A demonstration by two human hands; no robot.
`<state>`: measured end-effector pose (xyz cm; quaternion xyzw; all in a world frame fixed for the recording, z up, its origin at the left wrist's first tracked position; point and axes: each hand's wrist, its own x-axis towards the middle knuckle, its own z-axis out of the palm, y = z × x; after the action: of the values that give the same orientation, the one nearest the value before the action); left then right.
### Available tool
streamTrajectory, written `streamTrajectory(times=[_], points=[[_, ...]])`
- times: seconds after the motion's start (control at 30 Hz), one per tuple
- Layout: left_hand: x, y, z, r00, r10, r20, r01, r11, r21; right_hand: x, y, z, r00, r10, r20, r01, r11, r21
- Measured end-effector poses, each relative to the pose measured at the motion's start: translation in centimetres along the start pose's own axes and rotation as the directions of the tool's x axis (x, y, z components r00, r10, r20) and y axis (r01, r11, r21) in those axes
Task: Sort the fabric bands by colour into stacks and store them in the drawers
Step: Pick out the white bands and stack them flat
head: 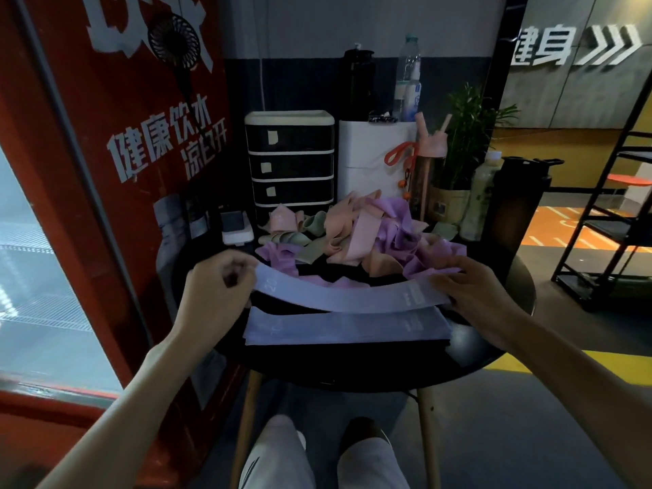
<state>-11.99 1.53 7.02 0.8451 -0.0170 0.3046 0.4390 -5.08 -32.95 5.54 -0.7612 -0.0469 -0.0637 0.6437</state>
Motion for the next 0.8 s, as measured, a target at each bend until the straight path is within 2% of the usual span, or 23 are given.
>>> streamTrajectory(times=[0.17, 0.27, 0.4, 0.7, 0.8], points=[[-1.9, -1.8, 1.0, 1.0, -0.013, 0.015, 0.012, 0.998, 0.054, 0.8, 2.3, -0.1, 0.995, -0.091, -0.044, 0.072, 0.944, -0.322], [-2.5, -2.2, 1.2, 1.0, -0.019, 0.006, 0.018, 0.998, 0.057, 0.9, 3.0, -0.1, 0.993, -0.112, -0.048, 0.08, 0.898, -0.433], [-2.7, -2.6, 1.3, 1.0, -0.013, 0.011, 0.012, 0.997, 0.079, 0.4, 3.5, 0.1, 0.988, -0.152, -0.027, 0.12, 0.87, -0.479], [-3.2, -3.5, 1.8, 0.998, 0.005, 0.055, -0.012, 0.992, 0.122, -0.2, 3.9, 0.4, 0.981, -0.193, -0.023, 0.163, 0.879, -0.448], [-3.1, -3.8, 1.6, 0.994, 0.085, 0.072, -0.099, 0.971, 0.217, -0.4, 3.7, 0.2, 0.973, -0.231, 0.015, 0.208, 0.844, -0.494]])
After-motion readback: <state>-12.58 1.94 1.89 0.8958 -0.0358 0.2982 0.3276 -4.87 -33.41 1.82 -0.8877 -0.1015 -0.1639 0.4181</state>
